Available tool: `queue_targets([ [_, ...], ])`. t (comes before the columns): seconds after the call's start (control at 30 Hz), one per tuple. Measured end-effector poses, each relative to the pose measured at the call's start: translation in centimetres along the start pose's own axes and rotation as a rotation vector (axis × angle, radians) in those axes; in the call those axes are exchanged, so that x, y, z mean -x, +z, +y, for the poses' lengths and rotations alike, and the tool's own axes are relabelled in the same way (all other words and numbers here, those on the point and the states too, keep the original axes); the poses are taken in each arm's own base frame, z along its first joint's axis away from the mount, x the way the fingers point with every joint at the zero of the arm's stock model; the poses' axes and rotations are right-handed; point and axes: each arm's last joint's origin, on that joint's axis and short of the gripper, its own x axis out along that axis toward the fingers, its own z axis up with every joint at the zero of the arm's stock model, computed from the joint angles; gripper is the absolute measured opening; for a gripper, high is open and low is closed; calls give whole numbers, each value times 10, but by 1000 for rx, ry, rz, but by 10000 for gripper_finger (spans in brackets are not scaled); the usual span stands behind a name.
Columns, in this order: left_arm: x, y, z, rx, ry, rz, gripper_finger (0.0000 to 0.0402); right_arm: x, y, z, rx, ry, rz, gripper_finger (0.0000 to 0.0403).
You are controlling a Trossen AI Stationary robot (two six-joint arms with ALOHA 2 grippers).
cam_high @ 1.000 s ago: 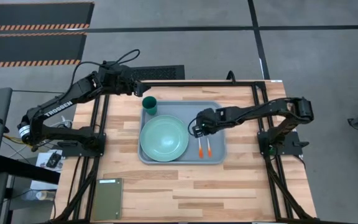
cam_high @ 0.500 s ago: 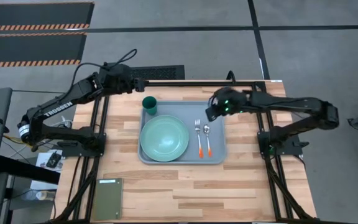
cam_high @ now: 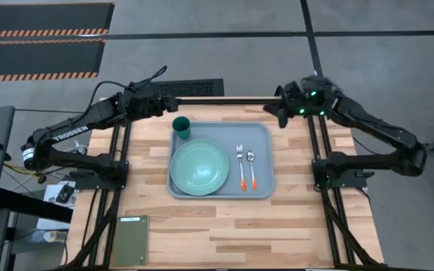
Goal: Pick and place plate/cup/fork/spoon on tray
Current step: Return to Home Position
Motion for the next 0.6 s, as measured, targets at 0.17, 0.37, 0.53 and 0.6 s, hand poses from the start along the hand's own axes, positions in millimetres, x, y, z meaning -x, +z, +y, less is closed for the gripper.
queue_targets([
  [0.17,3,-9,-12,7,-68,8,220,19,23,-8,94,79,-201,81],
  [0.37,22,-5,-31,-12,-316,-17,220,46,40,-14,152,91,-393,82],
  [0.53,48,6,-36,-46,-492,-65,220,70,43,-15,143,77,-467,82],
  [0.6,63,10,-34,-57,-533,-99,220,78,44,-15,138,80,-483,82],
])
